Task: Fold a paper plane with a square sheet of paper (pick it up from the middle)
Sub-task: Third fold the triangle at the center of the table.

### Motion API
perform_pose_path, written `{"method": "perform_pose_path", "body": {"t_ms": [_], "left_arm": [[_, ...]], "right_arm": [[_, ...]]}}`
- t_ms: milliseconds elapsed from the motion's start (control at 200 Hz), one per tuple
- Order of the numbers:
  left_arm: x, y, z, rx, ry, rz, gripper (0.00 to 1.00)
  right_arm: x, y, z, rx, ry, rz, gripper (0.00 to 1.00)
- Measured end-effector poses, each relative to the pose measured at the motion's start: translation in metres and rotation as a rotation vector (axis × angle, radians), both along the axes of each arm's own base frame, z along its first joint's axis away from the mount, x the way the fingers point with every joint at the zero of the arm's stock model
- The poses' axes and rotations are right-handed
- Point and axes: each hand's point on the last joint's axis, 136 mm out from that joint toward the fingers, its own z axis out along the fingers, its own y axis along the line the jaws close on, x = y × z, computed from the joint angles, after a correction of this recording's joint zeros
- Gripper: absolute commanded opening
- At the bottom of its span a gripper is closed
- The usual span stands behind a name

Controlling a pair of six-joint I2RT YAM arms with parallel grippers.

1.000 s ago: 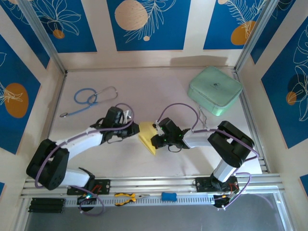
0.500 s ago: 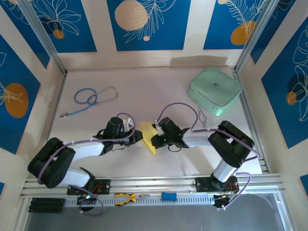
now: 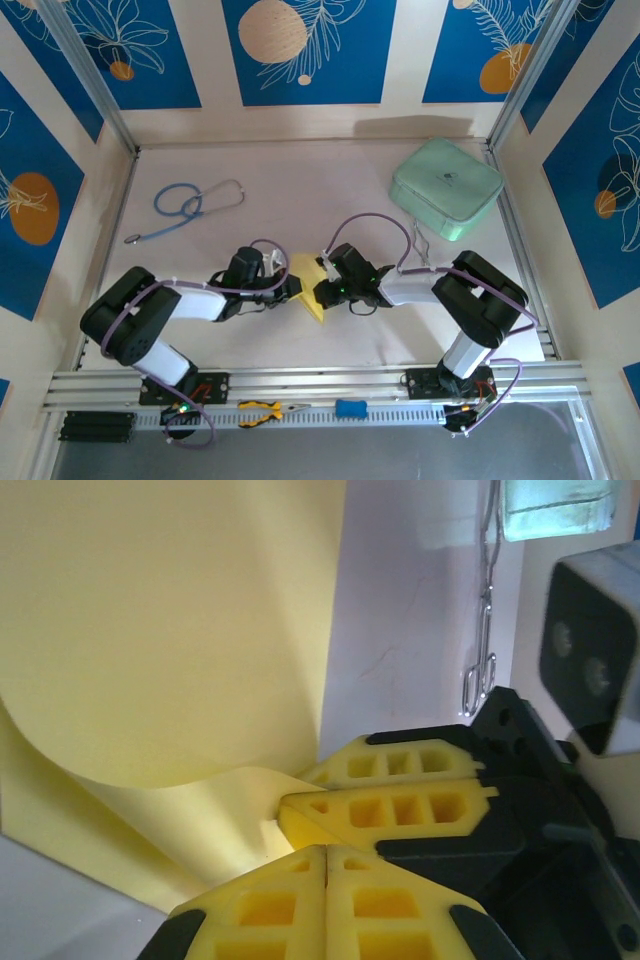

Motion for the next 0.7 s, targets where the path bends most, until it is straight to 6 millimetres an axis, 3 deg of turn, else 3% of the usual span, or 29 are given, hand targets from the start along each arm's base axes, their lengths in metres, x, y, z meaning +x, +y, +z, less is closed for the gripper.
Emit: {"method": "perform_pose_path", "body": {"t_ms": [700], "left_arm": [[-0.004,-0.001,-0.013,0.028,0.022,-0.024,0.05]], "right_arm": [[0.001,0.001,0.000,-0.003,0.000,0.004,0.03]]}}
